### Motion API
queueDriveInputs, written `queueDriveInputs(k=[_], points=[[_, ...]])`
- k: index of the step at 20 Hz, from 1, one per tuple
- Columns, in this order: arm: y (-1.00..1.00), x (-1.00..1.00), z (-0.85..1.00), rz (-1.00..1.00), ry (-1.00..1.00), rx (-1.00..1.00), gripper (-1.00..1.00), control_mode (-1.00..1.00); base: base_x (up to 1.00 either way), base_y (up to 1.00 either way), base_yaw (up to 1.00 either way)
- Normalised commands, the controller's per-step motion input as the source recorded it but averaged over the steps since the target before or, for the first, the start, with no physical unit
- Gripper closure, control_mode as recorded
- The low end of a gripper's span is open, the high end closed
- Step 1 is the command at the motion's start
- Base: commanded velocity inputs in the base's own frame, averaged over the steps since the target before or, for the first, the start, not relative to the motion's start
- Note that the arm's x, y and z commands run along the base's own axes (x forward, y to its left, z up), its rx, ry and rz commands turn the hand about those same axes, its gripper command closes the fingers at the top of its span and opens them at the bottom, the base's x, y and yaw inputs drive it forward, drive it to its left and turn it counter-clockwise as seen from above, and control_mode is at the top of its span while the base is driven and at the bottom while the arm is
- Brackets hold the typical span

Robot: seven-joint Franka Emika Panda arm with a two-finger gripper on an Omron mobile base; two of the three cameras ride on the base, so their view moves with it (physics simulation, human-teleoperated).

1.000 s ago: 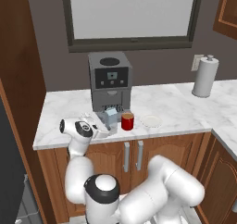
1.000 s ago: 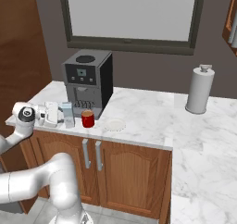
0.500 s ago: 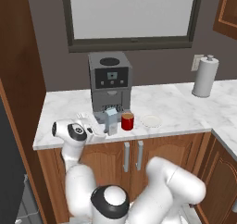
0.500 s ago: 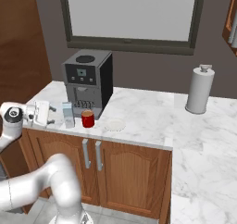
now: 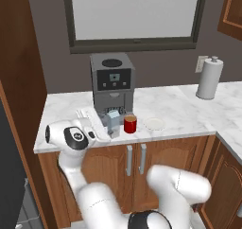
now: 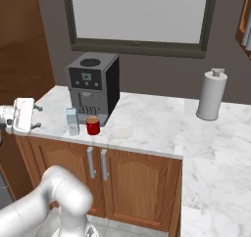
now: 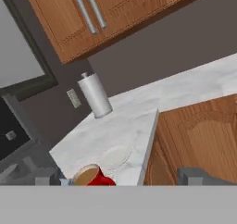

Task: Take a sugar cube from the saucer and place it inside the coffee. Then, grab milk from the fridge and place it next to the coffee on the counter to sweeten the coffee.

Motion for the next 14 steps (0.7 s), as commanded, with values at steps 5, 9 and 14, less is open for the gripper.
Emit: queueDriveInputs(k=[5, 9, 14], points=[[-0.46, -1.00, 0.89, 0.00, -0.25, 0.03, -1.00, -1.00, 0.00, 0.00, 0.00], [-0.67, -0.98, 0.90, 0.00, -0.24, 0.05, -1.00, -1.00, 0.00, 0.00, 0.00], [-0.83, -0.63, 0.56, 0.00, -0.15, 0.03, -1.00, -1.00, 0.00, 0.00, 0.00]])
